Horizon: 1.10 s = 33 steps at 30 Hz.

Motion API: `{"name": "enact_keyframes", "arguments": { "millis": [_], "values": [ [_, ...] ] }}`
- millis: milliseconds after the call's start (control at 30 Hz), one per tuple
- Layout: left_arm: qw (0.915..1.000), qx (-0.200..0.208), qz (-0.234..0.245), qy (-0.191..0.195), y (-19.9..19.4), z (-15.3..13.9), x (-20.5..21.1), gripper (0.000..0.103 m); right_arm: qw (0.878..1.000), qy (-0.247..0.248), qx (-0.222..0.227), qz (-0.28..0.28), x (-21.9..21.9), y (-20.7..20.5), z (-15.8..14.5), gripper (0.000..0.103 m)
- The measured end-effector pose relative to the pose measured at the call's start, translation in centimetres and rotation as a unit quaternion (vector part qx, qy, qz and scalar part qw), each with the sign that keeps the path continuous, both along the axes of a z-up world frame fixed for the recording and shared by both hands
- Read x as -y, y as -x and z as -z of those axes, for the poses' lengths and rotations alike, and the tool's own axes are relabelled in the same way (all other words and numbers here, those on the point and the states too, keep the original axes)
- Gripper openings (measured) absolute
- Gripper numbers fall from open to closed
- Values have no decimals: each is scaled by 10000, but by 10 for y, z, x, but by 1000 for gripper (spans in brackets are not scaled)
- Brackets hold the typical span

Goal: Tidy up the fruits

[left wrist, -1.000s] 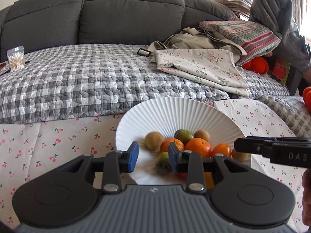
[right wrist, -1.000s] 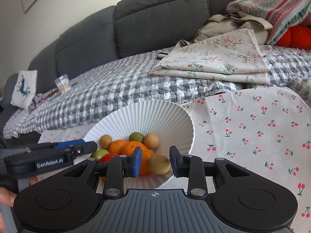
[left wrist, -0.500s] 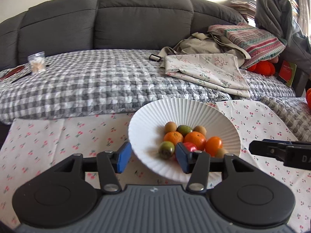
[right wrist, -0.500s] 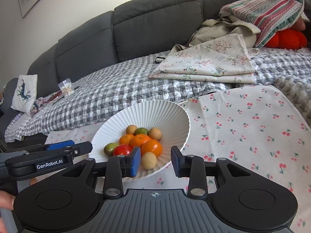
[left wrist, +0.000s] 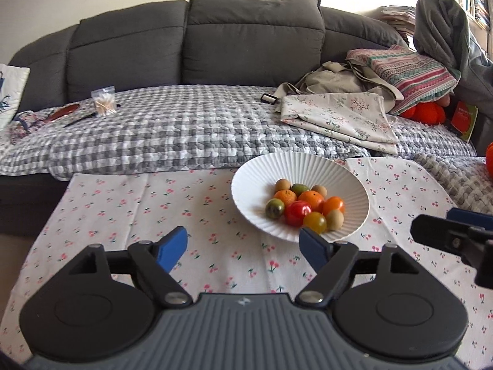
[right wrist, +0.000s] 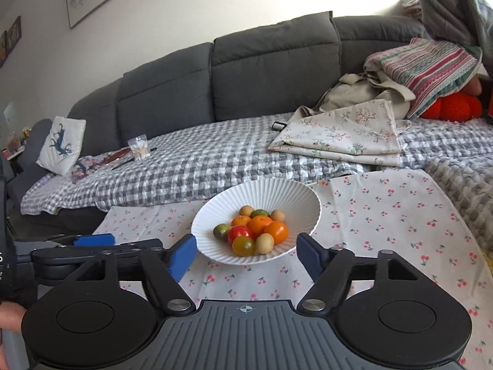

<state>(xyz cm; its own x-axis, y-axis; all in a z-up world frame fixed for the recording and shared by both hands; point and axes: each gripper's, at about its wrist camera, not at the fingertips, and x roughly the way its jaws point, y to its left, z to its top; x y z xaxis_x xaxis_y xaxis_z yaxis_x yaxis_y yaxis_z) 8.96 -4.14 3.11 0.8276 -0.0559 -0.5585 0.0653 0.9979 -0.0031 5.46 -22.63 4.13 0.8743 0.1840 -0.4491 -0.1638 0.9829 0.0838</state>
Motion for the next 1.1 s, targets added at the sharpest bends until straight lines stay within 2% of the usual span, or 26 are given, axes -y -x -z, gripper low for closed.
{"name": "enact_keyframes", "arguments": {
  "millis": [267, 533, 767, 1100],
  "values": [
    [10000, -14, 8, 63, 30, -4, -2, 91, 9999, -61, 57, 57, -1, 42, -5, 94],
    [9999, -2, -83, 79, 46, -6, -5, 100, 9999, 103, 97, 34, -7, 57, -5, 98],
    [9997, -187, -157, 19, 40, 3, -9, 102, 9997, 239, -24, 104, -10, 53, 1, 103],
    [9992, -232, -334, 67, 38, 3, -18, 102, 9981, 485, -215, 323, -18, 45, 12, 103]
  ]
}}
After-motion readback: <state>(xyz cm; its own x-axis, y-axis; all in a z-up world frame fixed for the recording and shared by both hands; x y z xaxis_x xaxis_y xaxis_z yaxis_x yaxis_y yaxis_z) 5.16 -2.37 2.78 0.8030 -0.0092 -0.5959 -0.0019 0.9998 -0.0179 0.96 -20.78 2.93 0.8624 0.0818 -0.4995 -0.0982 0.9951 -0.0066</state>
